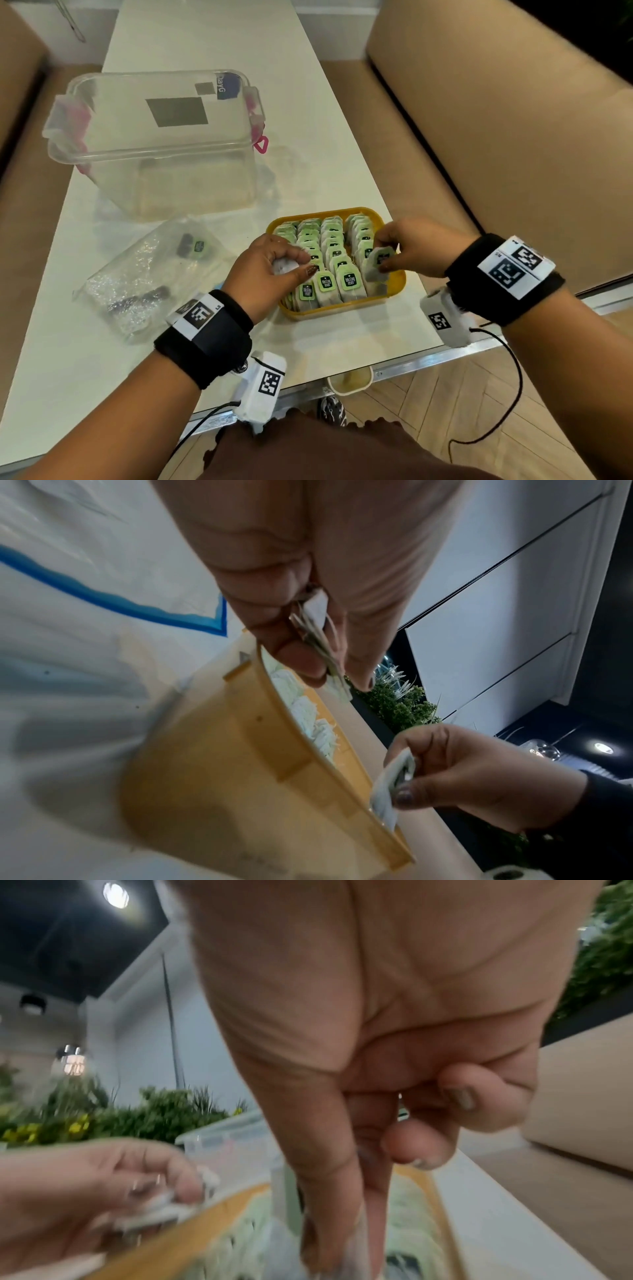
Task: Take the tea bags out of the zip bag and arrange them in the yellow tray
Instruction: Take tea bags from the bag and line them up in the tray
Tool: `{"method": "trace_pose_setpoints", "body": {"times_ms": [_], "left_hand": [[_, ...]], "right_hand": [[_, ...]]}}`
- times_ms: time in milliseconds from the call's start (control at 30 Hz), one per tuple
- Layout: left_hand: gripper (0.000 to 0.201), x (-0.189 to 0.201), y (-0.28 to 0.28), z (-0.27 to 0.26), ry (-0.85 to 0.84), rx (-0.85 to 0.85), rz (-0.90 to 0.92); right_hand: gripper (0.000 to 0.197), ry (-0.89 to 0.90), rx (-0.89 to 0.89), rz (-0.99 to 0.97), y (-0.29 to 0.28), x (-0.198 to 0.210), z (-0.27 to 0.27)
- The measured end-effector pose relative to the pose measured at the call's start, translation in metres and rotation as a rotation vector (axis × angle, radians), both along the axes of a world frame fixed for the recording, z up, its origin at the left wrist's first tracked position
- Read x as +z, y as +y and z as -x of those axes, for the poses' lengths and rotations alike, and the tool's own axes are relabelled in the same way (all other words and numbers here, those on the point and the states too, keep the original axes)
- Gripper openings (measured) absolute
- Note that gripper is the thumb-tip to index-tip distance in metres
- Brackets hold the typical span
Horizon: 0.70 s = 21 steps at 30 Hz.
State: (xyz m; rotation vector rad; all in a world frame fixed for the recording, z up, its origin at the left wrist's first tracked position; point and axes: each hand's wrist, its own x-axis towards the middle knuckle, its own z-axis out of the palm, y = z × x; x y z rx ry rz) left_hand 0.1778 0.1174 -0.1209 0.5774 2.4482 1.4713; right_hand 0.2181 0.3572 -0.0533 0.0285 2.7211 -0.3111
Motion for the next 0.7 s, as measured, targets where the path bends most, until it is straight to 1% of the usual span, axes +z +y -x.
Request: {"method": "trace_pose_setpoints", "body": {"times_ms": [67,167,333,400,467,500,567,600,700], "left_hand": [[0.015,-0.001,0.000,0.000,-0.011,0.010,-0.003],[0.013,-0.001,0.001,0.000,-0.017,0.020,-0.005],[0.013,-0.004,0.000,0.000,-0.018,0.026,0.008],[0.014,-0.004,-0.001,0.001,-0.023,0.030,0.016],[0.013,-0.004,-0.001,0.001,-0.016,0.030,0.032],[0.012,-0.004,-0.001,0.002,-0.012,0.029,0.039],[0.011,-0.005,-0.001,0.003,-0.011,0.031,0.042],[0.011,-0.004,-0.001,0.003,-0.016,0.031,0.038],[0.016,-0.003,-0.001,0.003,-0.035,0.028,0.016]], "right_hand": [[0.016,-0.057,0.043,-0.079,0.001,-0.008,-0.003],[0.016,-0.091,0.111,-0.162,-0.004,-0.018,-0.005],[0.029,-0.109,0.173,-0.231,-0.004,-0.030,-0.005],[0.024,-0.112,0.192,-0.274,-0.005,-0.031,-0.005],[0.011,-0.109,0.205,-0.315,-0.007,-0.031,-0.004],[0.007,-0.104,0.204,-0.335,-0.008,-0.030,-0.004],[0.016,-0.097,0.194,-0.376,-0.010,-0.031,-0.003],[0.016,-0.095,0.183,-0.396,-0.011,-0.033,-0.002],[0.004,-0.084,0.159,-0.393,-0.013,-0.032,-0.001]]}}
